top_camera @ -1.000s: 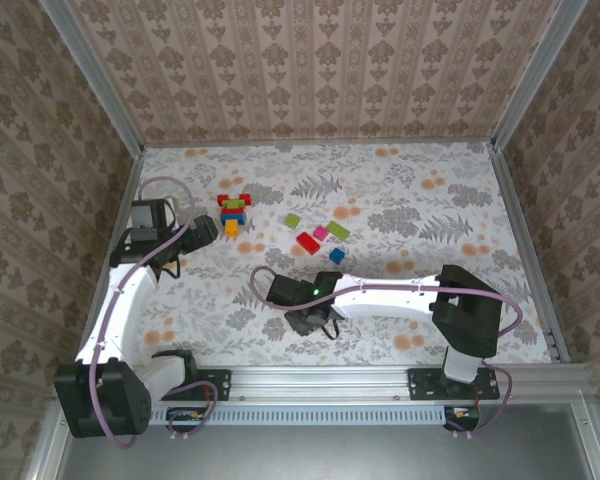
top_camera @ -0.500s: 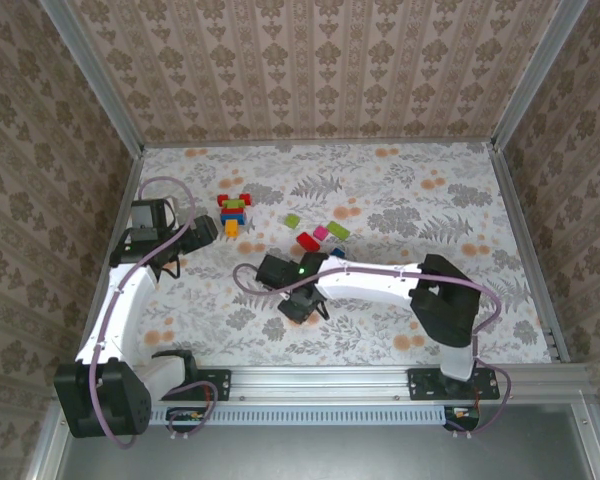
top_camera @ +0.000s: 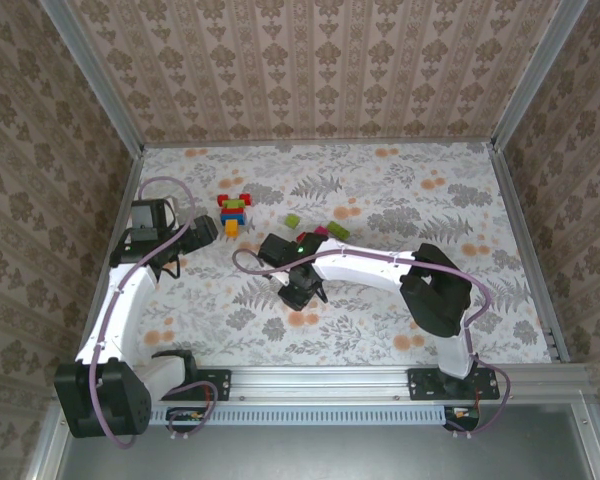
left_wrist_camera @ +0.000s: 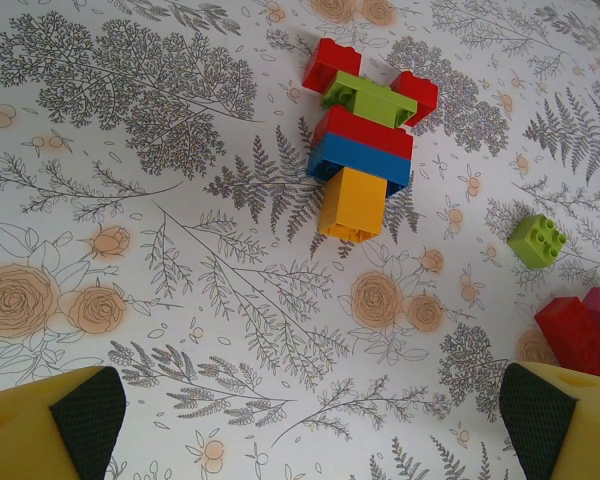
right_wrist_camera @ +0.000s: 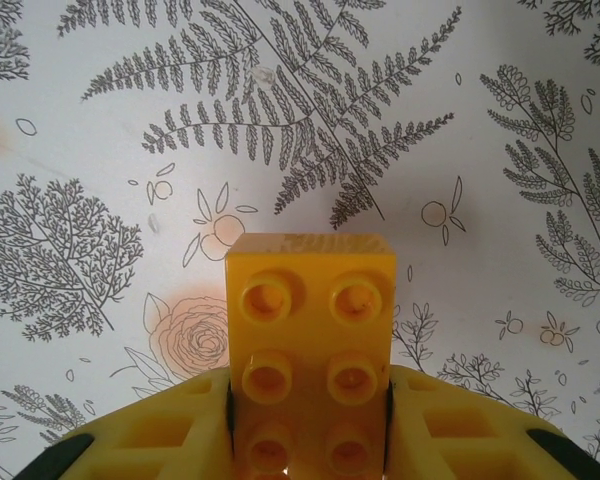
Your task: Assemble a carrot with lego
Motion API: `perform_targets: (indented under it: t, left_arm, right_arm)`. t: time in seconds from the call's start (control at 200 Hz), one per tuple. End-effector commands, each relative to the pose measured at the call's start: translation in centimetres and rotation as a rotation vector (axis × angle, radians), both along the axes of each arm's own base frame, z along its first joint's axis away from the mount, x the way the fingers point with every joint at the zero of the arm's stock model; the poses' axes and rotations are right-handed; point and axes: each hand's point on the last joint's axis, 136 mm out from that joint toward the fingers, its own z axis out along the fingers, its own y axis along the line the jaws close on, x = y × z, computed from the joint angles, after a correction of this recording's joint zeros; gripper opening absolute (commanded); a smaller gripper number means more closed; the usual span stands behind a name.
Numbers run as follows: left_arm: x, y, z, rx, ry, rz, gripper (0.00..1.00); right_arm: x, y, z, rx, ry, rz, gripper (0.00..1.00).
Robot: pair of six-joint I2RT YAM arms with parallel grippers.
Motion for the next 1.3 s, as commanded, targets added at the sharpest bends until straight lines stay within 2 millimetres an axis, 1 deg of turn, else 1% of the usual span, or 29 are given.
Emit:
perform_targets:
  t: [0.0,0.09,0.225,0.27,0.33,0.46,0.54,0.63,0.71,0.76,0.825,0.93,1.07,1.175,1.29]
  left_arm:
    - [0.2,0.1,0.6,0.019,-0.015,-0.01,1.0]
    - [0.2,0.0,0.6,0.019,-0.013,-0.011,1.0]
    - [0.2,0.0,0.5,0.019,-0.01,-0.012,1.0]
    - [0.3,0.0,0.5,0.019,-0.011,-0.013,1.0]
    - [0.2,0.0,0.5,0.019,-0.01,-0.013,1.0]
    - [0.3,0.0,0.5,0.018,-0.01,-0.014,1.0]
    - [0.2,0.0,0.5,0.017,-0.01,-0.014,1.0]
    - [0.2,-0.1,0.5,0.015,-0.01,-0.017,1.0]
    - [0.2,-0.1,0.5,0.014,-0.012,-0.018,1.0]
    - [0.2,-0.1,0.5,0.015,-0.012,-0.018,1.0]
    - [0.2,-0.1,0.6,0.013,-0.013,-0.018,1.0]
    - [0.2,-0.1,0.5,0.014,-0.012,-0.017,1.0]
    - [0.2,-0.2,0.5,0.014,-0.012,-0.019,1.0]
    - [0.2,-0.1,0.5,0.016,-0.011,-0.018,1.0]
    - [0.2,-0.1,0.5,0.017,-0.011,-0.016,1.0]
  right_arm:
    - [-0.9,0.1,-1.0,0.006,0.049,0.019,0.37]
    - [-0.8,-0.1,-0.9,0.012,0.048,0.014,0.42]
    - [-0.6,-0.2,-0.2,0.03,0.038,0.006,0.58]
    - [-0.4,-0.1,0.2,0.043,0.032,0.004,0.64]
    - [-0.3,0.0,0.8,0.06,0.027,0.002,0.69]
    - [0.6,-0.1,3.2,0.114,-0.001,-0.012,0.73]
    - [1.7,-0.4,5.2,0.156,-0.029,-0.03,0.75]
    - [3.7,-1.2,7.3,0.194,-0.064,-0.075,0.75]
    - [5.8,-1.8,8.4,0.211,-0.089,-0.111,0.75]
    - [7.3,-2.2,8.6,0.201,-0.098,-0.136,0.75]
    - [9.3,-2.6,8.2,0.167,-0.117,-0.16,0.74]
    - [12.5,-3.0,6.6,0.092,-0.126,-0.185,0.74]
    - [16.3,-3.0,4.2,0.051,-0.105,-0.216,0.72]
    - [18.1,-3.0,2.6,0.047,-0.08,-0.244,0.71]
    - [18.8,-3.0,1.3,0.042,-0.057,-0.256,0.69]
